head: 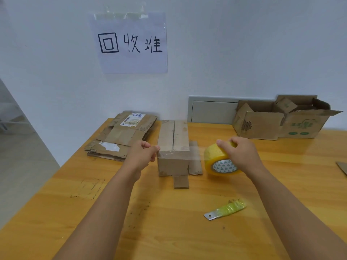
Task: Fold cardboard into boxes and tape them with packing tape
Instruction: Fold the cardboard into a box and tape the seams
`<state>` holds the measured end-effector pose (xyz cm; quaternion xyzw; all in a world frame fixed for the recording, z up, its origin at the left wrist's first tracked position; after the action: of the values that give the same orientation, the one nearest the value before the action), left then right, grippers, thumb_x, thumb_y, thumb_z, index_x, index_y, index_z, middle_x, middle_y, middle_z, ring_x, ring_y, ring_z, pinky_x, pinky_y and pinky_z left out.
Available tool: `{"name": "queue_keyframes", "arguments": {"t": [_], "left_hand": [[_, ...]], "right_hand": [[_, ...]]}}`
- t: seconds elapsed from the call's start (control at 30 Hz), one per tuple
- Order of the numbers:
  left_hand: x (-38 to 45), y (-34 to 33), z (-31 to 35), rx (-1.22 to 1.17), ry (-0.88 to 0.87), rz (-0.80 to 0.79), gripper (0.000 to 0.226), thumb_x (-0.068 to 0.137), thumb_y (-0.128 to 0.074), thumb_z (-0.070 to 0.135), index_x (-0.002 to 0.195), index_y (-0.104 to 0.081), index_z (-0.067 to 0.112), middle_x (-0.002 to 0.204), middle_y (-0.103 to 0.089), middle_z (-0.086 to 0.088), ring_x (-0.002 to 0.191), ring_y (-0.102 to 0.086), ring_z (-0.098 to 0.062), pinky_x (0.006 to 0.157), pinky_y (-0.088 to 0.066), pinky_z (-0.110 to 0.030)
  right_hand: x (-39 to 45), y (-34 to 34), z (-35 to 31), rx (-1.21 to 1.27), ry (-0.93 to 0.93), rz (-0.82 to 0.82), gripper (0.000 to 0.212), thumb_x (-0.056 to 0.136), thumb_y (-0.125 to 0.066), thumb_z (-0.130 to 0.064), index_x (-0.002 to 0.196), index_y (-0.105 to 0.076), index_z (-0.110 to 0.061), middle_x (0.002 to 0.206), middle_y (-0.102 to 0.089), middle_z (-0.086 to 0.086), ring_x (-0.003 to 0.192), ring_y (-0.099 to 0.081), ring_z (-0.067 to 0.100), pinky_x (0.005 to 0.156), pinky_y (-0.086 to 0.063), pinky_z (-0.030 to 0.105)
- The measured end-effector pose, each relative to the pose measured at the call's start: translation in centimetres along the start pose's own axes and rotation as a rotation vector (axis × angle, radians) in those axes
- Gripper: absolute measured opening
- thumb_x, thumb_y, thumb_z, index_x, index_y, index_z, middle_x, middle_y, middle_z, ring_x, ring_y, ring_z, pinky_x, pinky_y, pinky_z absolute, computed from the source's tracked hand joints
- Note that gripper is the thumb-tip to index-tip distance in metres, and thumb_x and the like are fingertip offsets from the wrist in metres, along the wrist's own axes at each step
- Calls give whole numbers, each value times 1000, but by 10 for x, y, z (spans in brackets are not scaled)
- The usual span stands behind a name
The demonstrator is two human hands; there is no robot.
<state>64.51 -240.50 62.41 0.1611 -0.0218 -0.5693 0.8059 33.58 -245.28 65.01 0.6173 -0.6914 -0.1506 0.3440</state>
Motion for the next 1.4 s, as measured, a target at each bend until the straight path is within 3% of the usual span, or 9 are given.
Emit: {"name": "queue_keyframes", "arguments": {"t": [0.13, 0.27, 0.33, 0.5, 0.67, 0.9, 1.03, 1.17, 1.4], "left_hand": [[4, -3, -1, 21, -49, -14, 22, 93, -67, 29, 111, -55, 25, 108, -57, -2, 99, -56, -20, 81, -46, -36], [-21, -18, 38, 619, -760, 167, 29, 89, -64, 2, 106, -70, 25, 114, -55, 3, 111, -46, -22, 89, -38, -34], [-32, -35, 41, 862, -917, 131, 29, 83, -64, -5, 104, -70, 14, 114, -63, -3, 109, -54, -28, 84, -43, -35], [-53, -59, 33, 1115, -849, 175, 47, 93, -51, 27, 139, -47, 25, 120, -57, -8, 107, -55, -27, 84, -48, -35], [-57, -81, 25, 1233, -839, 216, 50, 88, -44, 39, 133, -47, 18, 133, -48, -14, 126, -43, -33, 106, -38, -42], [-45, -92, 23, 1145, -921, 323, 43, 87, -64, 48, 120, -57, 22, 113, -59, -7, 105, -55, -29, 89, -48, -41], [-43, -89, 22, 1053, -981, 389, 26, 89, -67, 32, 112, -62, 21, 108, -61, -9, 100, -56, -32, 87, -48, -41], [-34, -86, 22, 1031, -976, 383, 22, 93, -60, 34, 112, -61, 22, 113, -61, -8, 104, -53, -32, 97, -43, -46], [-35, -83, 25, 1012, -911, 424, 23, 86, -69, 31, 108, -64, 28, 112, -61, -4, 109, -55, -32, 104, -30, -68]], "right_hand": [[1, -3, 6, 17, -17, -17, 49, 90, -64, -47, 65, -49, -9, 62, -41, 4, 59, -42, 20, 56, -29, 35], [2, -6, 6, 22, -24, -31, 49, 91, -65, -46, 62, -43, -13, 60, -38, 3, 58, -39, 19, 56, -26, 35], [2, -5, 5, 19, -26, -35, 48, 91, -65, -46, 62, -43, -14, 60, -38, 2, 58, -39, 19, 56, -26, 35], [0, -4, 5, 21, -28, -38, 49, 91, -65, -45, 62, -41, -15, 60, -37, 2, 58, -37, 18, 55, -24, 34], [0, -6, 9, 14, -50, -88, 49, 91, -63, -48, 65, -38, -15, 65, -35, 3, 62, -37, 20, 58, -24, 35], [-3, -9, 15, -56, -36, -345, 74, 68, -59, -78, 114, -54, -20, 107, -56, -5, 95, -54, 15, 69, -40, 28], [-8, -7, 26, -34, 14, -431, 77, 73, -80, -53, 134, -42, -28, 121, -51, -7, 108, -53, 16, 83, -46, 31], [-15, -9, 56, 39, -47, -332, 58, 85, -76, -24, 132, -42, -29, 108, -61, -1, 97, -61, 18, 82, -52, 40], [-30, -19, 85, 220, -171, -231, 37, 86, -75, -22, 115, -51, -27, 104, -64, -8, 96, -62, 12, 76, -51, 32]]}}
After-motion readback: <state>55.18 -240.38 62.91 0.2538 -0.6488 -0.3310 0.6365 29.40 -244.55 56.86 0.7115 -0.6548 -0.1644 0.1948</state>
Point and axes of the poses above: each hand's wrist, its own x-axis towards the middle knuckle, its own y-axis out of the back of the hand, z = x × y, the point moved 7 cm from there along x, towards the middle knuckle
